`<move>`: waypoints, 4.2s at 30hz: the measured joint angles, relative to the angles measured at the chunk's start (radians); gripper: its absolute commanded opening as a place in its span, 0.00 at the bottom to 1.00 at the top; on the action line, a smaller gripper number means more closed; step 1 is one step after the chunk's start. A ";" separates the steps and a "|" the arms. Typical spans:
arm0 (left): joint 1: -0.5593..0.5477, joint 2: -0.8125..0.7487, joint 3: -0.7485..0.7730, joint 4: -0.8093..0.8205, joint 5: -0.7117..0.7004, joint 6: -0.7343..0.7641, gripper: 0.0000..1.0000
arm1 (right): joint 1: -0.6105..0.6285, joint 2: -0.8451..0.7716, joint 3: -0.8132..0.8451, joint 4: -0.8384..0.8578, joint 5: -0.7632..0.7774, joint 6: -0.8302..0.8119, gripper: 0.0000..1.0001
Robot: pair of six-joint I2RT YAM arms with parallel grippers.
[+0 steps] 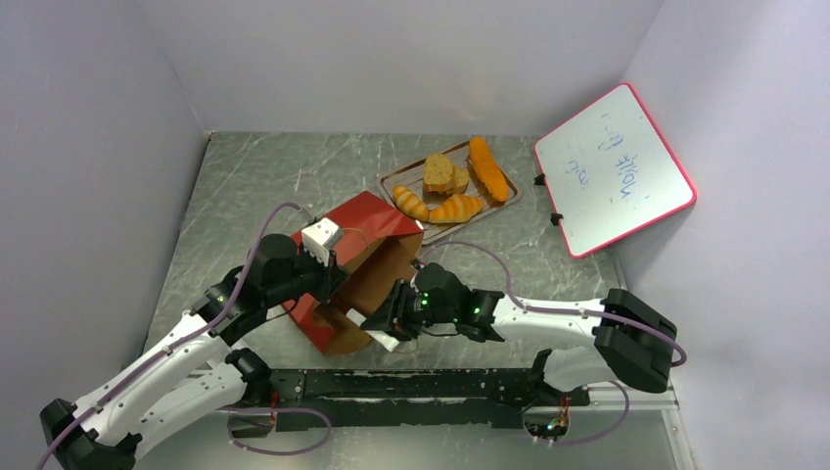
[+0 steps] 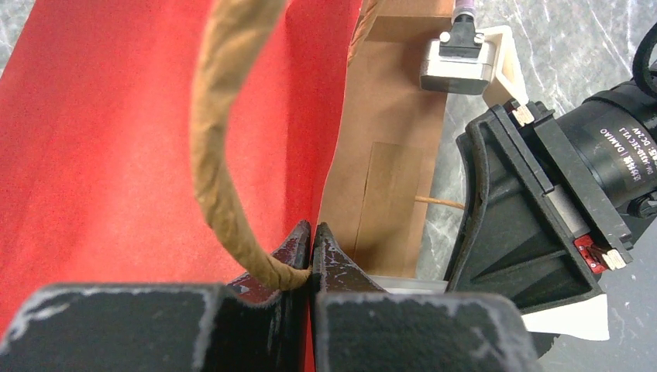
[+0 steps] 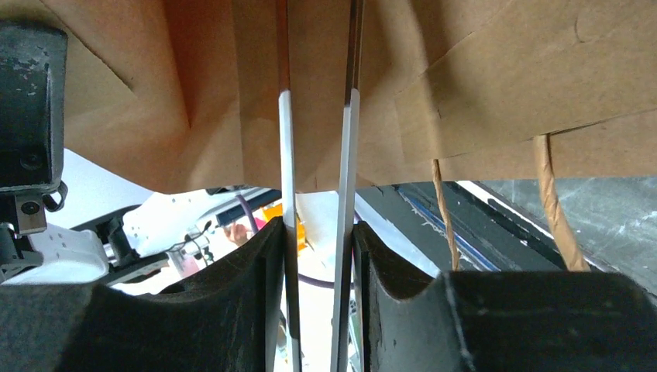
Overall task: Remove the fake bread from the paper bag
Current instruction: Take out the fake bread from the paper bag.
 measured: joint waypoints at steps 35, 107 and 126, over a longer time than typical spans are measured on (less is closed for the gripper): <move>-0.001 0.051 0.005 -0.004 0.033 0.027 0.07 | 0.000 0.156 -0.040 0.249 0.039 -0.019 0.39; -0.002 0.024 0.035 -0.051 -0.132 0.008 0.07 | -0.047 0.250 0.087 0.134 -0.097 -0.083 0.44; -0.003 -0.006 0.035 -0.061 -0.089 0.074 0.07 | -0.147 0.171 0.039 0.117 -0.140 0.006 0.42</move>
